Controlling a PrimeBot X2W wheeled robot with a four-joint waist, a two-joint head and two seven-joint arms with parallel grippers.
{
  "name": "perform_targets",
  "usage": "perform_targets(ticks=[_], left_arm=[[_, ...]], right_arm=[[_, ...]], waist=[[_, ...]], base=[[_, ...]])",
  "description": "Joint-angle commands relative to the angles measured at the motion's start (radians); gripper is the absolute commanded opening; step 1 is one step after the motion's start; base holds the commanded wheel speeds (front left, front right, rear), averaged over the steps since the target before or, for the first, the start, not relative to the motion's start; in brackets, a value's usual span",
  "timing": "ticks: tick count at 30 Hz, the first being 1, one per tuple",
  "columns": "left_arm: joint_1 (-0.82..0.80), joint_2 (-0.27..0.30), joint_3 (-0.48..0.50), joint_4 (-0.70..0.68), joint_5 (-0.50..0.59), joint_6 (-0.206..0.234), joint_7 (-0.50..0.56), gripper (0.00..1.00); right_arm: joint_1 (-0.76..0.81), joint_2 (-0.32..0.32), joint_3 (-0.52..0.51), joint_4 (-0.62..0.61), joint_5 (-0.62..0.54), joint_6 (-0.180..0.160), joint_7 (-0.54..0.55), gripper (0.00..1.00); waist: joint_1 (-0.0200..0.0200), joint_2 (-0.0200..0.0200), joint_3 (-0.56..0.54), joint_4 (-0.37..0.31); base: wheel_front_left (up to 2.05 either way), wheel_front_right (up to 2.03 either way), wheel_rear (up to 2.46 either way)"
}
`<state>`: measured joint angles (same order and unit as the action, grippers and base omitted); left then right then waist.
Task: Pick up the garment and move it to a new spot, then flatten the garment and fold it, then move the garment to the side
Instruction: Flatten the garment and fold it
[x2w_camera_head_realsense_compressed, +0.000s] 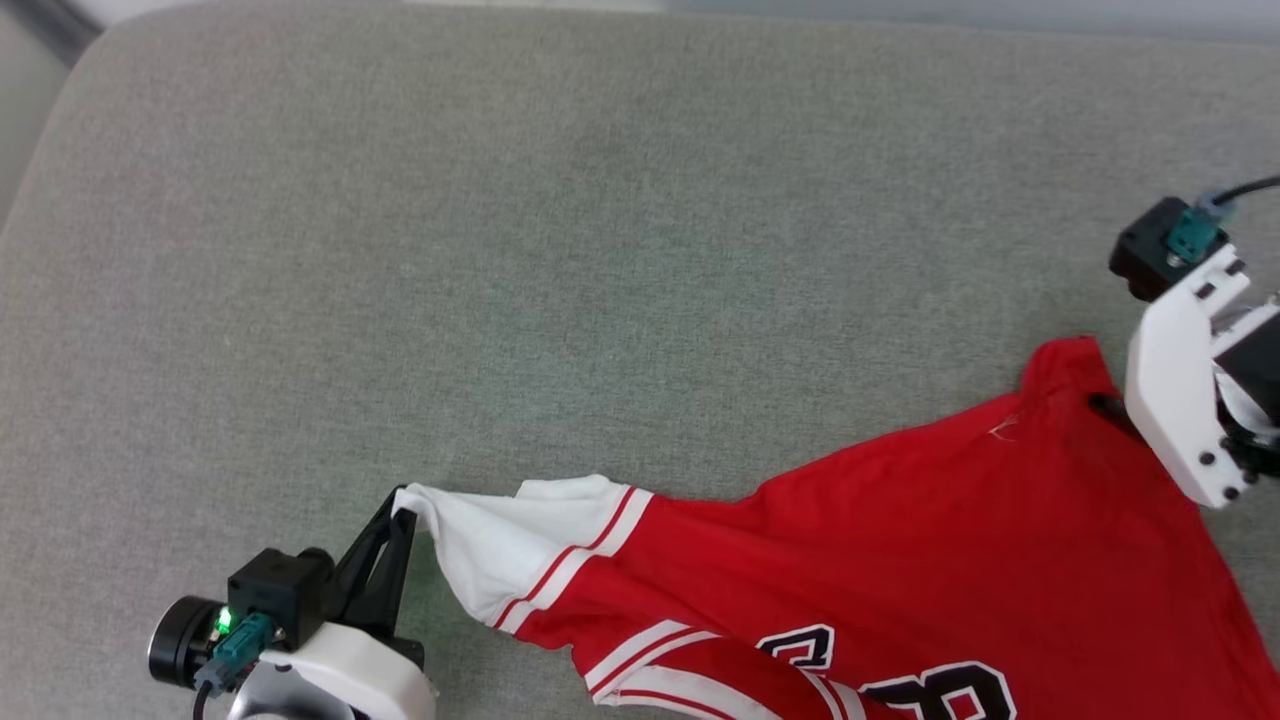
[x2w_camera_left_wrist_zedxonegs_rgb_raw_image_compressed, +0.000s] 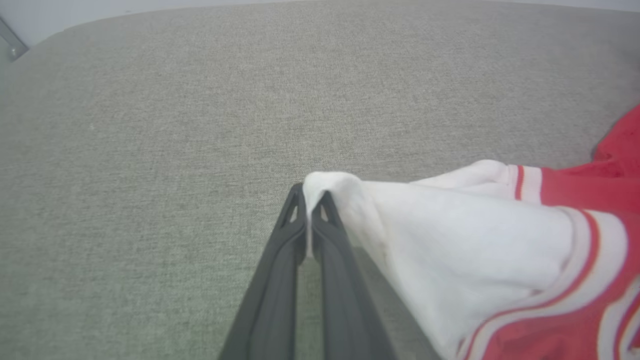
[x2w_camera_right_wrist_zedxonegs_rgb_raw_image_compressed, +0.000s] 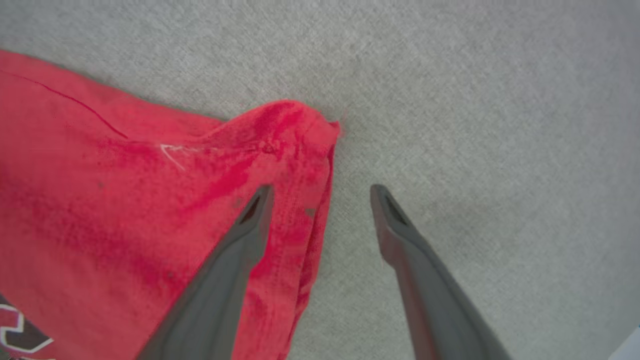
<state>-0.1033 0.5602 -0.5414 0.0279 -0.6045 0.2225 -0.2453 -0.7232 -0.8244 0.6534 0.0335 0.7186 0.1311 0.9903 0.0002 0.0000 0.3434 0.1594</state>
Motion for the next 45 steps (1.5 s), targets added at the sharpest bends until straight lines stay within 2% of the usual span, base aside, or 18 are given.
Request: perform_targets(ticks=[1,5,9,11,14,21,26,31,39,45], left_arm=[[-0.023,-0.005,0.001,0.004,0.006,-0.005,-0.006,0.00],[-0.054,-0.017,-0.001,0.013,0.016,-0.014,-0.008,0.00],[-0.067,-0.026,-0.004,0.026,0.020,-0.017,-0.012,0.00],[-0.066,-0.030,-0.004,0.032,0.020,-0.018,-0.013,0.00],[-0.060,-0.030,-0.002,0.041,0.018,-0.017,-0.013,0.00],[-0.076,-0.009,0.002,0.043,0.033,-0.026,-0.014,0.00],[-0.150,0.021,-0.004,0.047,0.054,-0.058,0.017,0.00],[-0.264,0.043,0.000,0.022,0.074,-0.080,0.068,0.00],[-0.525,0.046,0.033,0.026,0.086,-0.128,0.135,0.00],[-0.789,0.042,0.054,0.063,0.110,-0.181,0.186,0.00]], right_arm=[[-0.036,0.027,0.028,0.045,-0.006,-0.001,-0.014,1.00],[-0.072,0.074,0.088,0.157,-0.002,-0.001,-0.056,1.00],[-0.029,0.087,0.206,0.234,0.032,0.001,-0.058,1.00],[-0.023,0.083,0.236,0.249,0.047,0.001,-0.083,0.00],[-0.039,0.080,0.237,0.264,0.066,0.001,-0.118,0.00],[-0.137,0.062,0.220,0.252,0.085,-0.001,-0.329,0.00],[-0.147,0.042,0.230,0.250,0.111,-0.001,-0.471,0.00],[-0.176,0.030,0.224,0.238,0.126,-0.001,-0.565,0.00],[-0.288,0.077,0.121,0.273,0.068,-0.001,-0.689,0.00],[-0.425,0.157,0.003,0.335,-0.041,-0.001,-0.716,0.00]], waist=[[-0.0002,0.0000,0.038,0.022],[-0.0002,0.0000,0.072,0.041],[-0.0002,0.0000,0.082,0.050],[-0.0002,0.0000,0.079,0.050],[-0.0002,0.0000,0.067,0.044],[-0.0002,0.0000,-0.026,0.014],[-0.0002,0.0000,-0.113,-0.005],[-0.0002,0.0000,-0.171,-0.046],[-0.0002,0.0000,-0.148,-0.112],[-0.0002,0.0000,-0.074,-0.143]], base=[[0.00,0.00,0.00],[0.00,0.00,0.00],[0.00,0.00,0.00],[0.00,0.00,0.00],[0.00,0.00,0.00],[0.00,0.00,0.00],[0.00,0.00,0.00],[0.00,0.00,0.00],[0.00,0.00,0.00],[0.00,0.00,0.00]])
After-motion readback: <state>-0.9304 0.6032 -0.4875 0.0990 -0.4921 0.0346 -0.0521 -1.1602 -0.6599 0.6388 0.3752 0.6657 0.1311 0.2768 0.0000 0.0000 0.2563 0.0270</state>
